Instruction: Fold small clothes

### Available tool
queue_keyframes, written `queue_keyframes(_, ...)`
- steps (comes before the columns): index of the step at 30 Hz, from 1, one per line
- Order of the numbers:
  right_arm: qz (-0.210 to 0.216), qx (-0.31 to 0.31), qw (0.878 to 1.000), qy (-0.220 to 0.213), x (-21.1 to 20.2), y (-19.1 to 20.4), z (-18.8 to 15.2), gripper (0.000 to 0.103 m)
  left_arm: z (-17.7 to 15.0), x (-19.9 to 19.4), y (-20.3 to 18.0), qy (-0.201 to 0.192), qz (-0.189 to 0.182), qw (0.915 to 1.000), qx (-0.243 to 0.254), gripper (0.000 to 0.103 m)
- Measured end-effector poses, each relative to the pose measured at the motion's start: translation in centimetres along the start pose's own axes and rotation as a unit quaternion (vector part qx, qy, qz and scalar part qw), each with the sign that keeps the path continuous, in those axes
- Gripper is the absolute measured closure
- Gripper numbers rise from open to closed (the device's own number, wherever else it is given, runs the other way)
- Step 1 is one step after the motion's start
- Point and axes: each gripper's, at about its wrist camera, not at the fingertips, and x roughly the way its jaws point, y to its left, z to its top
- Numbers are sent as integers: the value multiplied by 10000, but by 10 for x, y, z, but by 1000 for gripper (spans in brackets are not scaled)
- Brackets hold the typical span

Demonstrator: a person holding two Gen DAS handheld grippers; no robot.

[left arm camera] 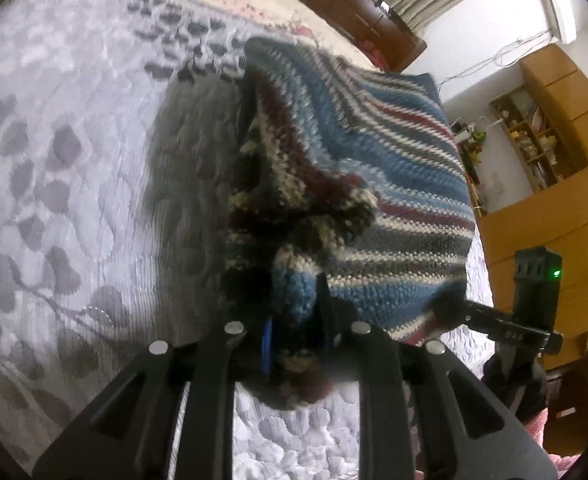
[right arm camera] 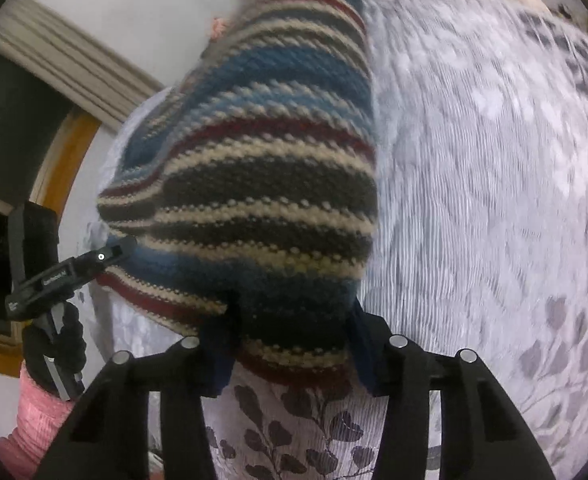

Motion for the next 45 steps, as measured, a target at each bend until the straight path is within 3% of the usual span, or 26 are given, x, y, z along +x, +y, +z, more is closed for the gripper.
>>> queue_keyframes(6, 71, 204, 9997, -142, 0, 5, -3, 51, 14, -19, 3, 193, -340, 9992, 108, 75)
queue_keyframes(10, 159, 379, 9983, -404, -17, 8, -1, 45, 41, -54, 12, -121, -733, 9972, 52, 66)
queue_keyframes(12, 113, 442, 9974, -559, -23, 10, 2, 38, 60, -56, 15, -231, -735, 9970, 74, 65)
queue_keyframes(16, -23, 560, 9957, -731, -29, 16, 13, 38, 105, -24, 14, -68, -705, 9975, 43, 63)
queue_keyframes(22, -289, 509, 9950, -811, -27, 36, 25, 38, 140, 21, 10, 59, -652, 9978, -112, 63)
queue_keyframes(25, -389, 489, 9946, -823, -24, 42, 25, 36, 146, 29, 10, 104, -640, 9977, -195, 90)
queue_keyframes(29, -447, 494, 9943, -834, -20, 51, 24, 35, 145, 25, 29, -132, -685, 9961, -547, 92)
queue_keyframes(33, -492, 493, 9943, -803, -19, 48, 14, 34, 137, 33, 42, -49, -660, 9958, -634, 92)
queue_keyframes(36, -531, 475, 9944, -776, -16, 51, 16, 32, 138, 25, 34, -28, -769, 9961, -437, 83)
queue_keyframes(39, -509, 462, 9946, -779, -21, 51, 21, 32, 138, 8, 28, -70, -878, 9958, -262, 56)
queue_keyframes(40, -503, 447, 9946, -788, -22, 52, 22, 32, 136, 4, 26, -38, -860, 9961, -192, 41)
queue_keyframes(41, -500, 430, 9947, -792, -24, 47, 23, 32, 134, 2, 26, 8, -893, 9959, -134, 37)
queue_keyframes(45, -489, 358, 9948, -814, -28, 47, 31, 32, 119, 5, 33, 312, -870, 9957, -73, 37)
